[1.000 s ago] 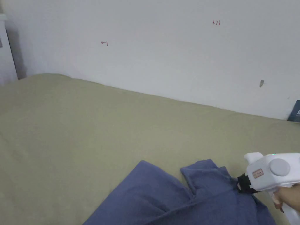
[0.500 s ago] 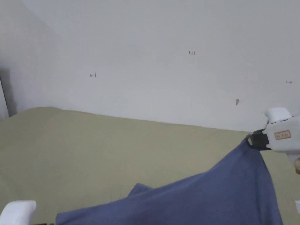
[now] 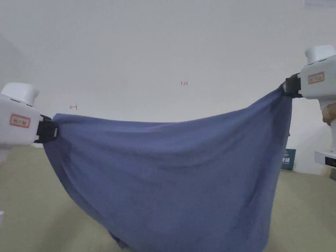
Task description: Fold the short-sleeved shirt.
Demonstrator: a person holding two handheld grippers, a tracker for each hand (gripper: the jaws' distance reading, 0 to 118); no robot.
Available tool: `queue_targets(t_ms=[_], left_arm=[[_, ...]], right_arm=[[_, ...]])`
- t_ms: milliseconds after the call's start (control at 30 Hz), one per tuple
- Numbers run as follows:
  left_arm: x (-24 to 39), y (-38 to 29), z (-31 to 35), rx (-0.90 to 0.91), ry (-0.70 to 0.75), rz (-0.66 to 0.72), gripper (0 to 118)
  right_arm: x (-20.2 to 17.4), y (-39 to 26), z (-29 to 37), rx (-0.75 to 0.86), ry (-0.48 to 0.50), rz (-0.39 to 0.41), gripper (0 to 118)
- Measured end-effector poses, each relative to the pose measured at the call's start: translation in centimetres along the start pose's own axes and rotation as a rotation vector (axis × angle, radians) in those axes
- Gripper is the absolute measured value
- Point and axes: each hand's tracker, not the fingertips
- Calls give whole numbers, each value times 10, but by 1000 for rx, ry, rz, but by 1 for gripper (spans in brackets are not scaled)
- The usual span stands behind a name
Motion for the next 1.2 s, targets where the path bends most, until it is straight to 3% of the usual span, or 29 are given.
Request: queue_targets(t_ms=[167, 300, 433, 533, 633, 1200], left_arm=[[-8, 48, -22, 51, 38, 57, 6], [-15, 63, -40, 113, 87, 86, 6], [-20, 62, -51, 139, 95, 85, 6], [-14, 44, -51, 146, 113, 31, 6], [-5, 18, -45, 136, 114, -5, 6], [8, -159, 32, -1, -25, 60, 6]], right_arm=[[5, 29, -8, 161, -39, -13, 3], [9, 34, -8, 189, -14, -44, 3], [8, 19, -2, 195, -4, -26, 3], [7, -1, 1, 156, 1, -20, 3], [10, -31, 8, 135, 11, -69, 3], [-1, -222, 129, -76, 63, -180, 3]])
